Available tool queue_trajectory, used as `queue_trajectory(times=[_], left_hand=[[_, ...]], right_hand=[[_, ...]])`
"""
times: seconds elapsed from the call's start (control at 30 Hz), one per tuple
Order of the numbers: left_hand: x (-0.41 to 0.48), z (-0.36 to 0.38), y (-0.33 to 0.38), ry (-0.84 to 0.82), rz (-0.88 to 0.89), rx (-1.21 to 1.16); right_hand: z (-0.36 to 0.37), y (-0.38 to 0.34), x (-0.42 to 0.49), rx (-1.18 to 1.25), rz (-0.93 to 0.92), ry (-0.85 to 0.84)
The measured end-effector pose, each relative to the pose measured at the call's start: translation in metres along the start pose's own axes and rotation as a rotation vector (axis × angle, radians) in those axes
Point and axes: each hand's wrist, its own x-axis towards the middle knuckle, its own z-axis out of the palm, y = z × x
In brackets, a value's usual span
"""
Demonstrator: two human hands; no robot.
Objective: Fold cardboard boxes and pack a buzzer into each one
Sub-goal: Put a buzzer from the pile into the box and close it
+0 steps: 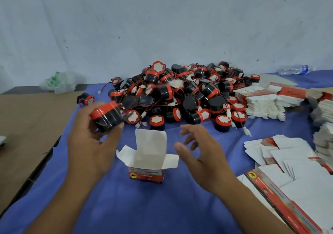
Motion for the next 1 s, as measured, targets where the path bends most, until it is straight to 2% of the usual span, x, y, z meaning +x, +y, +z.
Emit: queue_trajectory(times=[0.1,0.23,0.3,0.47,0.6,0.73,0.87,1.0], left_hand=[[-0.024,0.007,0.019,-0.174,0.008,-0.040],[-0.046,0.017,0.028,-0.342,0.082,0.083],[-0.051,0.021,0.029,-0.389,0.134,0.138],[-0.060,0.023,0.028,-0.437,0.031,-0.003],[-0.067,0.027,0.029,-0.395,-0.179,-0.151],[-0.070,0.031,0.025,-0.398,-0.205,-0.215],[-0.068,0.029,0.025,-0.361,-0.185,-0.131],[-0.064,0.025,0.020,-0.325,-0.088,0.100]], right_hand=[[-0.001,-0.013,-0.001,0.378,0.063,-0.002],[0.003,-0.028,-0.005,0.762,0.079,-0.165],[0.007,-0.030,-0.010,0.864,0.083,-0.235],[0.007,-0.034,-0.009,0.789,0.146,-0.213],[0.007,-0.031,-0.008,0.792,0.209,-0.192],[0.010,-0.026,-0.009,0.784,0.222,-0.197],[0.010,-0.024,-0.006,0.780,0.218,-0.090],[0.007,-0.017,-0.002,0.686,0.225,0.012]])
